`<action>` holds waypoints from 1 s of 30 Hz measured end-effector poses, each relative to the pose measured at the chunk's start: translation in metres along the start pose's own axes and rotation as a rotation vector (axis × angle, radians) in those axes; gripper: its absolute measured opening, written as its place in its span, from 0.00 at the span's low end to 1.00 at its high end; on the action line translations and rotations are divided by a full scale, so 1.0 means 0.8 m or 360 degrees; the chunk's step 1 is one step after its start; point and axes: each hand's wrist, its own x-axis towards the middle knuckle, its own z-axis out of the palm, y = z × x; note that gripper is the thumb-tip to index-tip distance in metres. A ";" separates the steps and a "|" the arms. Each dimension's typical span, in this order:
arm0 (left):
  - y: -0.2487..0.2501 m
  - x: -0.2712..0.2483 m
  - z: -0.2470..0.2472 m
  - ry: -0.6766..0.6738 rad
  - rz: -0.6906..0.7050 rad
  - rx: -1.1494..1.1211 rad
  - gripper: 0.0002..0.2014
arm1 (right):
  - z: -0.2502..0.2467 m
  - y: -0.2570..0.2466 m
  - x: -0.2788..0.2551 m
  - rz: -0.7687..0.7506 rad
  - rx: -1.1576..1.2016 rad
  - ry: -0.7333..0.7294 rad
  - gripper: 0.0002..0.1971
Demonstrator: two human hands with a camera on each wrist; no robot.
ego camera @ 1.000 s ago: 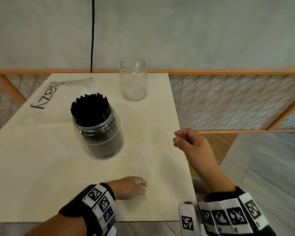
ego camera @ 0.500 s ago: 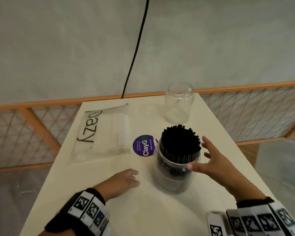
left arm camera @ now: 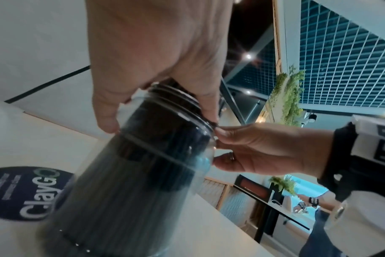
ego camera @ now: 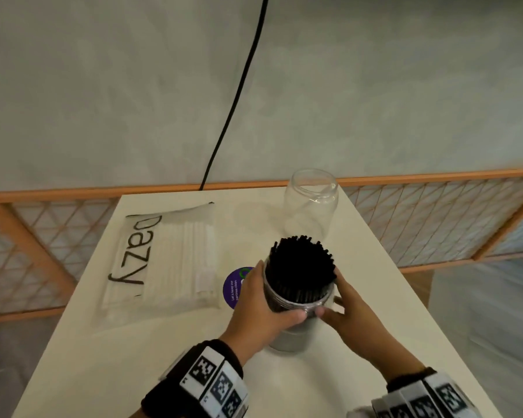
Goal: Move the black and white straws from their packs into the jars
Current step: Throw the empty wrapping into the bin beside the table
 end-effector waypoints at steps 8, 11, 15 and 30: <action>0.007 0.082 0.000 0.0423 -0.0038 0.0200 0.57 | -0.014 -0.010 0.102 0.0009 -0.0242 -0.0094 0.29; 0.005 0.116 -0.008 0.0471 0.0004 0.0179 0.55 | -0.019 -0.016 0.139 -0.0036 -0.0320 -0.0161 0.29; 0.005 0.153 -0.027 0.0482 -0.0003 0.0168 0.52 | -0.034 -0.016 0.183 -0.0070 -0.0527 -0.0140 0.32; 0.003 0.242 -0.052 0.0553 -0.0041 0.0121 0.50 | -0.077 -0.007 0.279 0.0056 -0.0868 0.0057 0.24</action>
